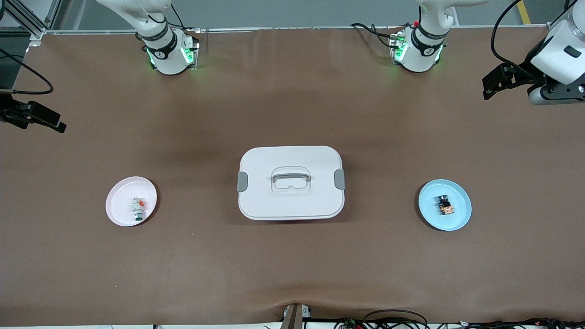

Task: Transfer orange switch to right arm and place
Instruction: 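Move the left gripper down over the orange switch on the blue plate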

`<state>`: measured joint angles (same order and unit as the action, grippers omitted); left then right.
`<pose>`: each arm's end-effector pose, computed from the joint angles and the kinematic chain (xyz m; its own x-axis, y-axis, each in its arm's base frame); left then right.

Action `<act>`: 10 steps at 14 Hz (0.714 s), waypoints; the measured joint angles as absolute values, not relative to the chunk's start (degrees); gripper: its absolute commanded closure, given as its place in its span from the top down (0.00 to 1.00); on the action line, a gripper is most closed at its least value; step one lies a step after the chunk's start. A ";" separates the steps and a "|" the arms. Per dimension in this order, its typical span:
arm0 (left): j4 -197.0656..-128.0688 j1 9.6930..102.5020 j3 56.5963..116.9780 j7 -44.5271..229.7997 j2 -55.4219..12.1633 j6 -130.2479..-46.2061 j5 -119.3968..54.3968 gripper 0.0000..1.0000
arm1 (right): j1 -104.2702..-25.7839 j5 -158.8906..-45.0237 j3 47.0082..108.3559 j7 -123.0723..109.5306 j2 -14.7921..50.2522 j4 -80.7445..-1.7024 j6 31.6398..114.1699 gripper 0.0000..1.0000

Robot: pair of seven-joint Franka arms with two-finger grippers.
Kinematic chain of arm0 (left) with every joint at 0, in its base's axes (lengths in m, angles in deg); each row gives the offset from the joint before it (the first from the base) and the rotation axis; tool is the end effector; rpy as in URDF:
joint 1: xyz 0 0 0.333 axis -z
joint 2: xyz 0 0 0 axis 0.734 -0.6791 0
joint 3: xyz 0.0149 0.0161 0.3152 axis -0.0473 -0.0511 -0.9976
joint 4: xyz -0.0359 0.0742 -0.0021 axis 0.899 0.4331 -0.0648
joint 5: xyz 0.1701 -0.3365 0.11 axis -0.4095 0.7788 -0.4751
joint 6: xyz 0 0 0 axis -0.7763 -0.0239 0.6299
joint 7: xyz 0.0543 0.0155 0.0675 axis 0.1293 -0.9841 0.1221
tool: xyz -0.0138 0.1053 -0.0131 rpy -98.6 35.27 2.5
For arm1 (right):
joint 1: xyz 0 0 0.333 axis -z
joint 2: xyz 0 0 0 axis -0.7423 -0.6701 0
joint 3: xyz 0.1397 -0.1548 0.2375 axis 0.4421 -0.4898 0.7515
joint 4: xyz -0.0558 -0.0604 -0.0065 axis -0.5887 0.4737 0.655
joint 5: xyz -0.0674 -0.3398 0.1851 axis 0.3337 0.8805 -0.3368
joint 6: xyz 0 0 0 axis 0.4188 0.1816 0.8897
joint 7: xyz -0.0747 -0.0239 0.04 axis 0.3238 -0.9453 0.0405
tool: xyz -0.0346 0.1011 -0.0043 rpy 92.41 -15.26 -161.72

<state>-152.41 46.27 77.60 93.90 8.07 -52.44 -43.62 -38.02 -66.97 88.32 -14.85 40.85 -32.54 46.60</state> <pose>0.5109 -0.0717 0.6542 0.9978 0.0004 -0.0667 -0.0034 -0.9983 -0.0576 0.5533 -0.0421 0.6185 0.9905 -0.1346 -0.0271 -0.1354 -0.9902 -0.0334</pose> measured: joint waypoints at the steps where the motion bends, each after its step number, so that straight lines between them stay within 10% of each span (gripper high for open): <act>1: -152.41 46.26 77.60 93.90 8.07 -52.44 -43.62 1.00 | -38.02 -66.98 88.32 -14.85 40.85 -32.58 46.60 1.00; 10: -153.32 45.89 77.27 93.04 4.59 -52.25 -43.62 1.00 | -38.02 -67.03 88.33 -14.85 40.85 -32.63 46.69 1.00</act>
<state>-153.32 45.89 77.27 93.04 4.59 -52.25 -43.62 -38.02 -67.03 88.33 -14.85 40.85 -32.63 46.69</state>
